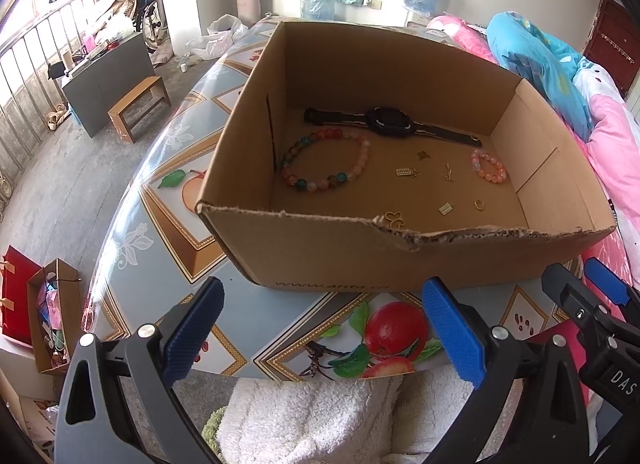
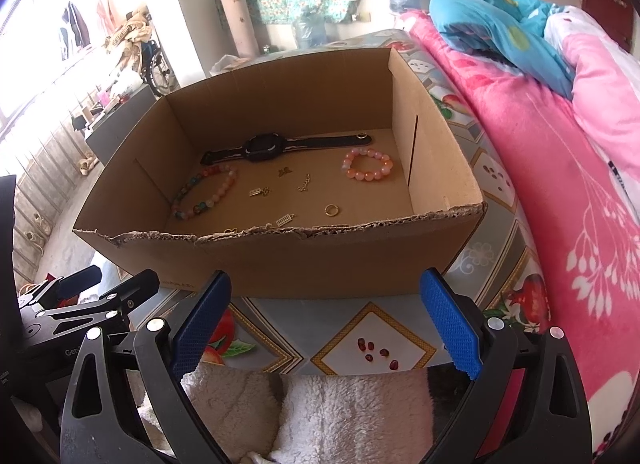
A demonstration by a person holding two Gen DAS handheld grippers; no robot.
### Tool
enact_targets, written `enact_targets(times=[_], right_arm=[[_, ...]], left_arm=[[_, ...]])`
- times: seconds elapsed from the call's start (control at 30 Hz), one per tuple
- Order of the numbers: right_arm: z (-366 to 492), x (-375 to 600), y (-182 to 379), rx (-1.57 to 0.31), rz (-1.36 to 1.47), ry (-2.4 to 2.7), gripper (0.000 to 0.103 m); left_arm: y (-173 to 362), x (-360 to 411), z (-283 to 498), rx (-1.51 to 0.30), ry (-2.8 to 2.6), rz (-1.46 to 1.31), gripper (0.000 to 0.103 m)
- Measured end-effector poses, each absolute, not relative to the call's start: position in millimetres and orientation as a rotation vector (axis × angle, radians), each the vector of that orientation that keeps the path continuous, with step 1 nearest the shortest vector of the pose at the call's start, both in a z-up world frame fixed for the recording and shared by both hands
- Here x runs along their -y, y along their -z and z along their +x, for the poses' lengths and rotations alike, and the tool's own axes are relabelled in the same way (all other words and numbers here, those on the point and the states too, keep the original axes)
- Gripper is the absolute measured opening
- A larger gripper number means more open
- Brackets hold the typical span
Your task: Organize jewelry
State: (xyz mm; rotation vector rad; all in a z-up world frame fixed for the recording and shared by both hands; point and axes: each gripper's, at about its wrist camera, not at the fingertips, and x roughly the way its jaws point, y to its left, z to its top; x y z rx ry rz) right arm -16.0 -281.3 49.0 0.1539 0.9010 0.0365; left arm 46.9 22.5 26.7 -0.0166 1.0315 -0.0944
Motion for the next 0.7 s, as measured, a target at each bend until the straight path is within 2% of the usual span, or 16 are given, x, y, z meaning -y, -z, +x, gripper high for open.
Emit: enact_targets(times=[0.7], right_arm=[[-15.8,284.6,-50.3,-0.894,0.149,-0.045,0.091]], left_arm=[[-27.9,-23.4,46.7,-1.033,0.095,-0.018,0.097]])
